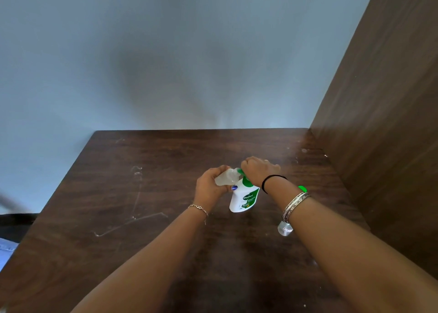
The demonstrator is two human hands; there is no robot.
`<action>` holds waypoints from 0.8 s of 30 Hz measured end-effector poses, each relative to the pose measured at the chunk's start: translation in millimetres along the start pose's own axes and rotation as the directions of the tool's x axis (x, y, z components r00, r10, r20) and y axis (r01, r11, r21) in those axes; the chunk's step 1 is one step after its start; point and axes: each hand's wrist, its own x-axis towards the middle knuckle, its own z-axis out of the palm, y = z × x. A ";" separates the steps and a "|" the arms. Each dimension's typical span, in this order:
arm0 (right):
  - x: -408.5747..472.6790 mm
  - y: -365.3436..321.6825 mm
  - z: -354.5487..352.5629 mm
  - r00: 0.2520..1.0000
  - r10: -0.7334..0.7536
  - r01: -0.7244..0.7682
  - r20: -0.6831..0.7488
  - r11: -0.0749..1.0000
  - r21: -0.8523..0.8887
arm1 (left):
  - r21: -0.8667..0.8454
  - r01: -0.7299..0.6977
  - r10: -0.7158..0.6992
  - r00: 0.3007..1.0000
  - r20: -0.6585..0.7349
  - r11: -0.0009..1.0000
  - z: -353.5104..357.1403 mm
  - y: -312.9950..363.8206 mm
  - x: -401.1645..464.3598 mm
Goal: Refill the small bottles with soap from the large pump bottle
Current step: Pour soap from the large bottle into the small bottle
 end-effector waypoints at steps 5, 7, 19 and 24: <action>1.7 1.1 -4.0 1.000 -0.026 0.027 0.017 0.999 -0.034 | -0.011 0.001 -0.001 1.000 0.001 1.000 0.3 1.6 -1.6; 2.0 1.0 -3.6 1.000 -0.025 0.025 0.015 0.999 -0.029 | -0.018 0.002 -0.002 1.000 0.004 1.000 1.0 1.2 -1.8; -2.1 -2.0 -8.6 0.999 -0.042 0.043 0.015 0.997 -0.069 | -0.019 -0.005 0.005 1.000 -0.014 1.000 -1.5 1.7 -1.0; -2.1 -1.3 -5.9 0.999 -0.033 0.033 0.001 0.998 -0.052 | -0.013 -0.007 0.007 1.000 -0.007 1.000 -2.2 1.9 1.7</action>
